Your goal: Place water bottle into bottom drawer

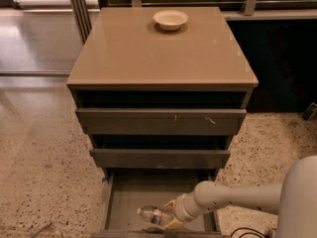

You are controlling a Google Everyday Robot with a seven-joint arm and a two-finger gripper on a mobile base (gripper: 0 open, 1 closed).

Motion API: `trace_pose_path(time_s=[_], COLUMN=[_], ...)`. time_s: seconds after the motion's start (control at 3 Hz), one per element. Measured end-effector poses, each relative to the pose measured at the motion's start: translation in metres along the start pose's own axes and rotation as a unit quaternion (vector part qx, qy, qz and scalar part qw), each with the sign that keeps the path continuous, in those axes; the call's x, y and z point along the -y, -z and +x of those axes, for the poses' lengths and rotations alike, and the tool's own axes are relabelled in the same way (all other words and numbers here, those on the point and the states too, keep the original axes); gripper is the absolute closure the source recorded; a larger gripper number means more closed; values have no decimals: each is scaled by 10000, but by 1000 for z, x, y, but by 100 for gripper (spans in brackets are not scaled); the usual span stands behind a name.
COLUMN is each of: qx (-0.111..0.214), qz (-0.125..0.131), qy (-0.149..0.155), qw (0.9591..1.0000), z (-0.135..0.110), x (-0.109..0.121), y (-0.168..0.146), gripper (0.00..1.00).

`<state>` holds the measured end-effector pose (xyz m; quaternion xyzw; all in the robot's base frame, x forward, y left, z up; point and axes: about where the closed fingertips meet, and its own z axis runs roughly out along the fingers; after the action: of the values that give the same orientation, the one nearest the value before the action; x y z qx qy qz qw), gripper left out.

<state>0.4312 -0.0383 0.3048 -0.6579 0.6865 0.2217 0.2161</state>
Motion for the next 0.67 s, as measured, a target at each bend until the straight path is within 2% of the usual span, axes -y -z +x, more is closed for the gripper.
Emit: trace_pose_path(time_s=[0.33,0.67], qx=[-49,-54], qz=[231,285], qy=[155,209], qw=[9996,9994], z=[-1,7], x=[42,68], y=[-18,-42], gripper=[100,100])
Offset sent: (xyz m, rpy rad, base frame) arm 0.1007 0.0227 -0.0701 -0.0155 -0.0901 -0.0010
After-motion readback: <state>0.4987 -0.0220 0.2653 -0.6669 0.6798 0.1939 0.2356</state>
